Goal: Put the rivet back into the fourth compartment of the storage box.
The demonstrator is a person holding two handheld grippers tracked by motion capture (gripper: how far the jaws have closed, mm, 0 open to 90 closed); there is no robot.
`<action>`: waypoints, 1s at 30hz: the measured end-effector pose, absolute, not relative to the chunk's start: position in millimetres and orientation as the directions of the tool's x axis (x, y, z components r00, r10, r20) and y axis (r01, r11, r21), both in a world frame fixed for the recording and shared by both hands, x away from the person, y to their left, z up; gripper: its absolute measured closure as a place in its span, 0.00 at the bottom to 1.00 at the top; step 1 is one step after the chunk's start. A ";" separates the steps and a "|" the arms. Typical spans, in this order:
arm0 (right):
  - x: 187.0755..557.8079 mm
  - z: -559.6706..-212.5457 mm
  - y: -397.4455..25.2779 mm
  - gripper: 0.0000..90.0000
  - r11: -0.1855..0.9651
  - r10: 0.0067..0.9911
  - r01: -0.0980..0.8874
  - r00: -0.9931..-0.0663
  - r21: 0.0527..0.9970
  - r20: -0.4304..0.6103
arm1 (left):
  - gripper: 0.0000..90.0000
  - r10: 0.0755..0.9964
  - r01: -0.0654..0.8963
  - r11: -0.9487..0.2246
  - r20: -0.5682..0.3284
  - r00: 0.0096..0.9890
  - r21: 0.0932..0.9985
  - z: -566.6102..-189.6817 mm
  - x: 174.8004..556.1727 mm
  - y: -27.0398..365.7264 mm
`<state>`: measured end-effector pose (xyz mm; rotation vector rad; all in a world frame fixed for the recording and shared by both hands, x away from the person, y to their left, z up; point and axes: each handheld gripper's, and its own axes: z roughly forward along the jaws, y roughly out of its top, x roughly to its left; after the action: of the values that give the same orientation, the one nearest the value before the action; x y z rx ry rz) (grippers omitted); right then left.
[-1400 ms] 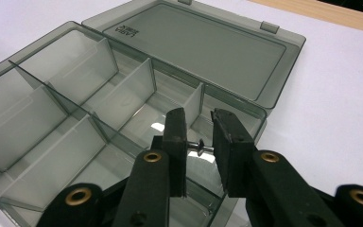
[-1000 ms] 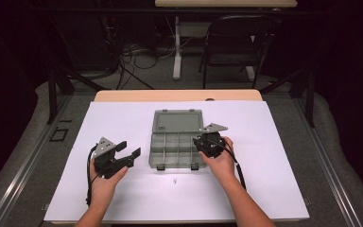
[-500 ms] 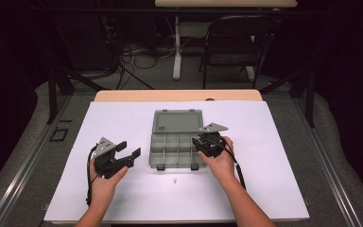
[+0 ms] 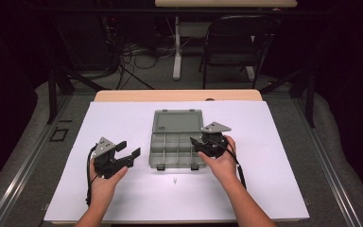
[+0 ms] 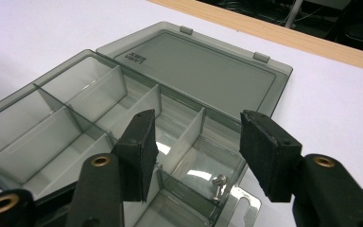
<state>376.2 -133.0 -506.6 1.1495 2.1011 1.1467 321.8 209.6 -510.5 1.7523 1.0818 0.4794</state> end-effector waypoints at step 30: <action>296.3 -526.0 -121.6 0.55 0.334 0.727 0.393 -0.686 0.857 0.030 | 0.38 0.838 0.445 -0.116 -0.154 0.524 0.888 -510.6 322.0 210.1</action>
<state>296.3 -121.6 -526.0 0.9921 2.2461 1.2902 322.0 210.1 -510.6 1.7458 1.0800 0.4818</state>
